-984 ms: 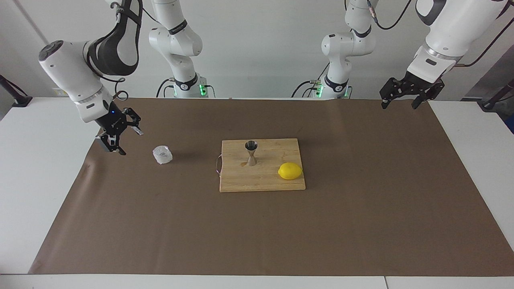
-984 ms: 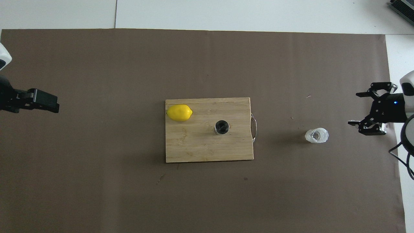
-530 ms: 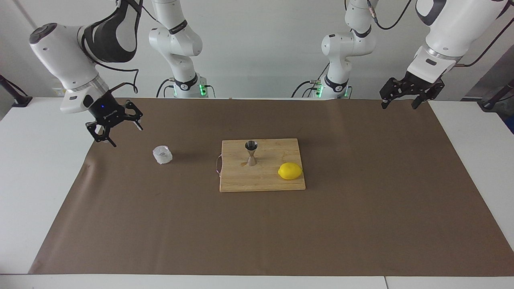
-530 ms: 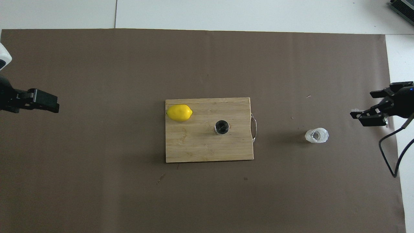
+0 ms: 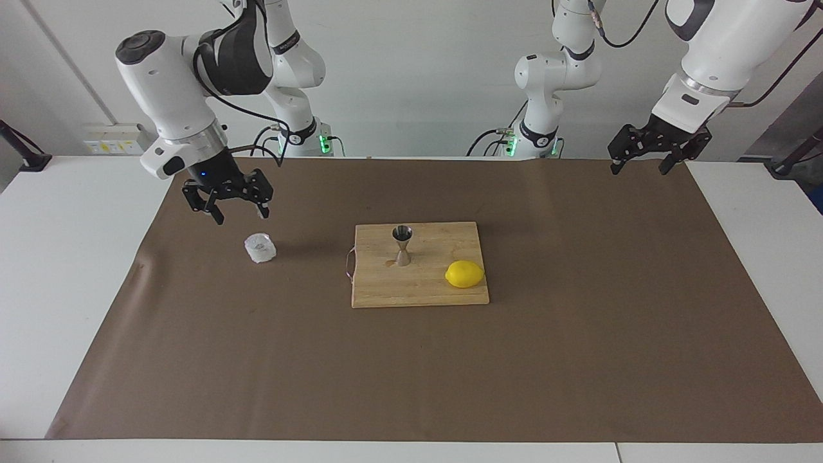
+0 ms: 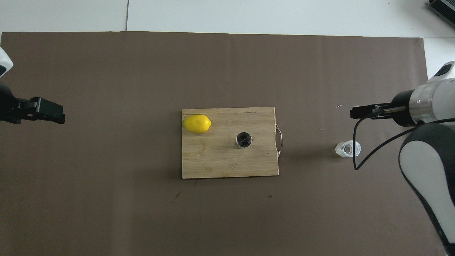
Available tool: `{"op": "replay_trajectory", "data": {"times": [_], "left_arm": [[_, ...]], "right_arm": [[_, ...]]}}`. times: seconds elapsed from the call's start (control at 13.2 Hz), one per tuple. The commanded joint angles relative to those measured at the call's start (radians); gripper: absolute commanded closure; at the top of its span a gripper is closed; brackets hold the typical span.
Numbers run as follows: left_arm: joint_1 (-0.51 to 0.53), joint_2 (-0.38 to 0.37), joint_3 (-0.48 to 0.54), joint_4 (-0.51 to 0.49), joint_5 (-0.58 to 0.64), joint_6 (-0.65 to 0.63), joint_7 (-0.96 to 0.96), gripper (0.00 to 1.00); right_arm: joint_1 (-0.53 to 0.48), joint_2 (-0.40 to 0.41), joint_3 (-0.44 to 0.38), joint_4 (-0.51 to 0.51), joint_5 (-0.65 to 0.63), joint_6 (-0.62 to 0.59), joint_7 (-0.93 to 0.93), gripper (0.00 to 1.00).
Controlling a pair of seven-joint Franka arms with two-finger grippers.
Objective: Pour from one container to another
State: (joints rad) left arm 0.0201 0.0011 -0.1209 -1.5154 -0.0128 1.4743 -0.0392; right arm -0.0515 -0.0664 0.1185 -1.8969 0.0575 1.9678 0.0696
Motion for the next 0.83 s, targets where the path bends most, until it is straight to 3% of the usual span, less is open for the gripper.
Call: {"op": "replay_trajectory", "data": {"times": [0.0, 0.23, 0.53, 0.76], "left_arm": [[0.008, -0.030, -0.003, -0.034, 0.014, -0.002, -0.001, 0.00], [0.008, -0.032, -0.003, -0.034, 0.013, -0.002, -0.001, 0.00], [0.008, -0.030, -0.003, -0.034, 0.014, -0.002, -0.001, 0.00], [0.008, -0.032, -0.003, -0.034, 0.014, -0.002, -0.001, 0.00]], "right_arm": [[0.054, 0.003, 0.004, 0.065, -0.071, -0.092, 0.248, 0.00], [0.082, 0.010, 0.004, 0.096, -0.071, -0.127, 0.378, 0.00], [0.082, 0.063, 0.006, 0.238, -0.070, -0.262, 0.381, 0.00], [0.082, 0.071, 0.006, 0.257, -0.065, -0.280, 0.381, 0.00]]}}
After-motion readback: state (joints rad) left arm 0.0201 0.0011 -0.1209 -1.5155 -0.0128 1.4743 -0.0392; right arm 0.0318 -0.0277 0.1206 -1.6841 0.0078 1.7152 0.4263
